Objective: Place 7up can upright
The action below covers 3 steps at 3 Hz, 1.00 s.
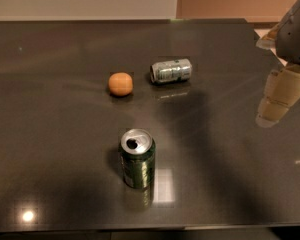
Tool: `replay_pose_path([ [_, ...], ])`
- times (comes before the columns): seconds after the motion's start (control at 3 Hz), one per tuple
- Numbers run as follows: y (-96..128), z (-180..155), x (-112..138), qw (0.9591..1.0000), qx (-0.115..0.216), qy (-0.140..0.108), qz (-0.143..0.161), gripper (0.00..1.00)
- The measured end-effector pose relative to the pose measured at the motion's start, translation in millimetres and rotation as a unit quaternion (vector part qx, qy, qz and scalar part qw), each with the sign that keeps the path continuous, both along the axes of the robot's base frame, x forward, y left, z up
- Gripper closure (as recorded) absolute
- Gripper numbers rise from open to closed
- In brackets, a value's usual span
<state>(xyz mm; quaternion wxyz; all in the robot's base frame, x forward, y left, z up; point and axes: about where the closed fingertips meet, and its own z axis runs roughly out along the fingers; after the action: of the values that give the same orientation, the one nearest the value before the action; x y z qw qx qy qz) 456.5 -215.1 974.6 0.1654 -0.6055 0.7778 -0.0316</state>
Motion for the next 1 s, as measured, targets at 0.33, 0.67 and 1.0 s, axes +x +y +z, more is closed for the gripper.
replay_pose_path([
  [0.33,4,-8,25,0.9999,0.008,0.003,0.014,0.0],
  [0.67,14,-19,56,0.9992,0.015,0.007,0.037,0.0],
  [1.0,26,-32,90,0.9978,0.016,0.015,0.062,0.0],
])
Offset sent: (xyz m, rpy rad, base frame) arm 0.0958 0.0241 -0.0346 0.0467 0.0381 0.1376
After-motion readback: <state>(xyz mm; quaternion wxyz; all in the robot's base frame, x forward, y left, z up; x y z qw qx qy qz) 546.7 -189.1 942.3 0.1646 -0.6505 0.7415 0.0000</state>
